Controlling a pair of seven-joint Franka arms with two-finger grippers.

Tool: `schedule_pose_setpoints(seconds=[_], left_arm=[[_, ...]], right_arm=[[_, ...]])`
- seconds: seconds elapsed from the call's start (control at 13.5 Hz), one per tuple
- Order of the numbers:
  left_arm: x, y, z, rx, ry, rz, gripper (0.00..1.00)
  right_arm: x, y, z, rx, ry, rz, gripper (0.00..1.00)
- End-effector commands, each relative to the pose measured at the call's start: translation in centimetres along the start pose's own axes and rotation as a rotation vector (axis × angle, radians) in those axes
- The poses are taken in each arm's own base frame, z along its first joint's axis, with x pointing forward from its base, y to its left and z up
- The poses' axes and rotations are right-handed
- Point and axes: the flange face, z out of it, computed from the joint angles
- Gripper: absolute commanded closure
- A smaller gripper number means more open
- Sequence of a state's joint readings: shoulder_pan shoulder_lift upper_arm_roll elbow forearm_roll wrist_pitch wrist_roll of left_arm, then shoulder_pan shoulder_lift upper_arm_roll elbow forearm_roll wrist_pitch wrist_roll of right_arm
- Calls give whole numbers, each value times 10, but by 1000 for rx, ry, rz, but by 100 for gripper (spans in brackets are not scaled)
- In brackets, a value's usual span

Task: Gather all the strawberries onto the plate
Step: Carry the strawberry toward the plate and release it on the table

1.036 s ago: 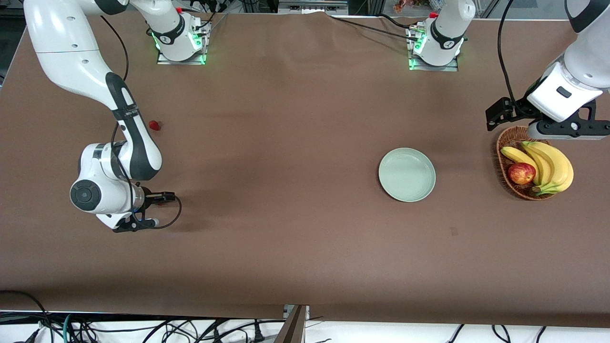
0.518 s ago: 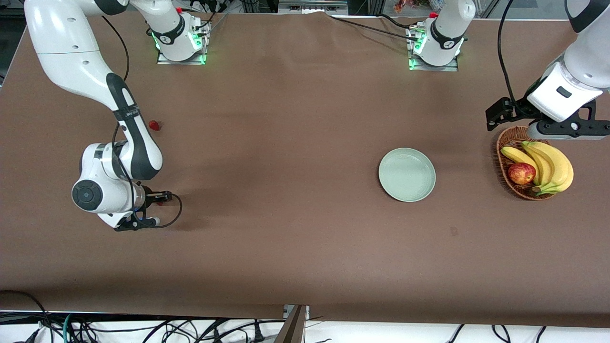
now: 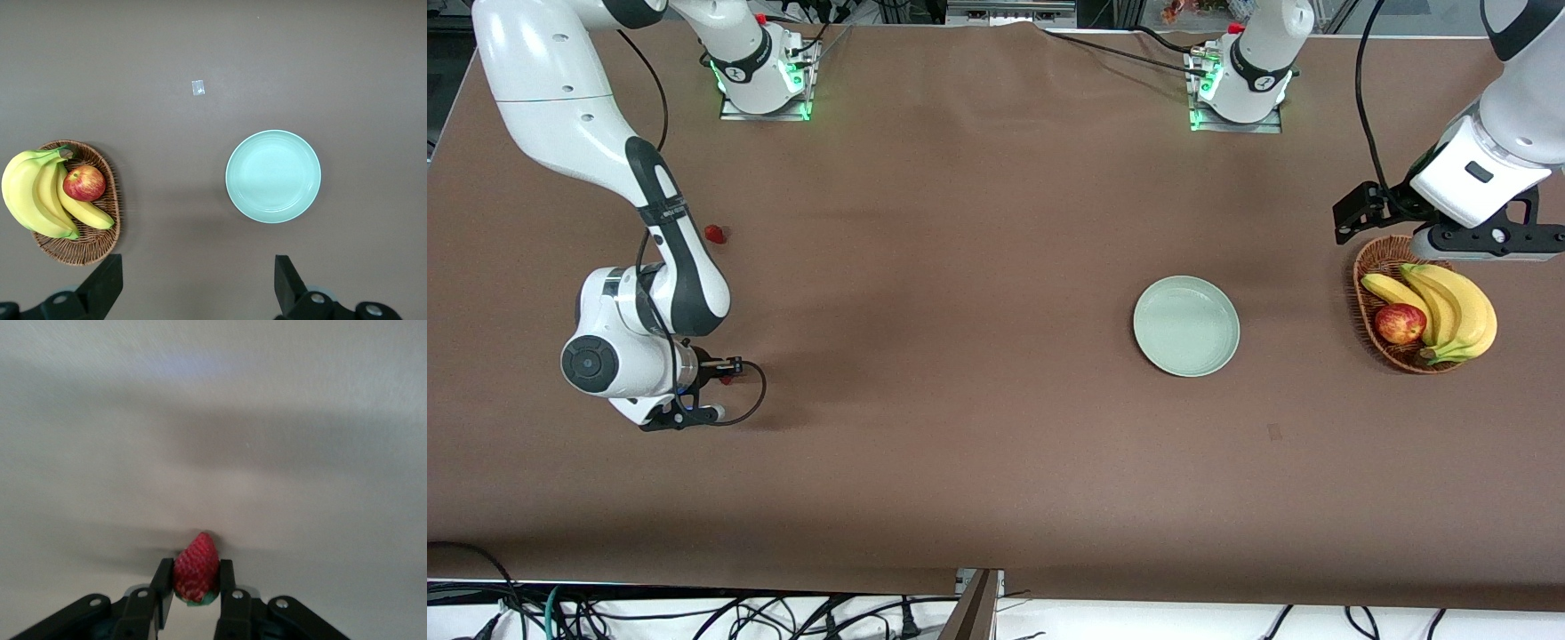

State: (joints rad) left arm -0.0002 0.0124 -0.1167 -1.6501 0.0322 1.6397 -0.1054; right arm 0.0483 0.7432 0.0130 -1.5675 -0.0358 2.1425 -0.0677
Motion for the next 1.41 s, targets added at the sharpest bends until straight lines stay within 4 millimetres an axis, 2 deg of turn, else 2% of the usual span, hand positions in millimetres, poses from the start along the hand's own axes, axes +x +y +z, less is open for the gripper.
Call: schedule_pose_setpoints(seconds=[0.0, 0.15, 0.3, 0.37, 0.44, 0.59, 0.67, 0.81, 1.04, 1.11, 1.18, 1.26, 1.33], left_arm=[[4, -2, -6, -21, -7, 16, 0], [4, -2, -6, -21, -7, 16, 0], [4, -2, -6, -21, -7, 15, 0], [4, -2, -6, -23, -7, 16, 0], [4, -2, -6, -21, -7, 16, 0], [4, -2, -6, -21, -7, 16, 0], [4, -2, -6, -21, -7, 18, 0], [4, -2, -6, -21, -7, 18, 0], [4, -2, -6, -23, -7, 14, 0], [4, -4, -6, -23, -7, 10, 0], [4, -9, -6, -25, -7, 1, 0], [4, -10, -5, -25, -7, -1, 0], [4, -10, -5, -25, -7, -1, 0]], right_arm=[[16, -63, -35, -4, 63, 14, 99], [17, -135, -45, -7, 88, 82, 99], [9, -214, -50, 1, 120, 205, 99], [9, -255, -61, 24, 158, 255, 99], [0, -298, -63, 55, 160, 304, 99], [-20, -368, -67, 126, 173, 376, 99], [-33, -404, -62, 156, 192, 369, 99], [-59, -473, -39, 213, 248, 331, 99], [-84, -527, -17, 305, 302, 378, 99], [-94, -539, -14, 308, 298, 370, 99], [-96, -542, -14, 307, 296, 367, 98], [-98, -544, -12, 310, 290, 368, 94], [-102, -550, -10, 314, 282, 364, 76]])
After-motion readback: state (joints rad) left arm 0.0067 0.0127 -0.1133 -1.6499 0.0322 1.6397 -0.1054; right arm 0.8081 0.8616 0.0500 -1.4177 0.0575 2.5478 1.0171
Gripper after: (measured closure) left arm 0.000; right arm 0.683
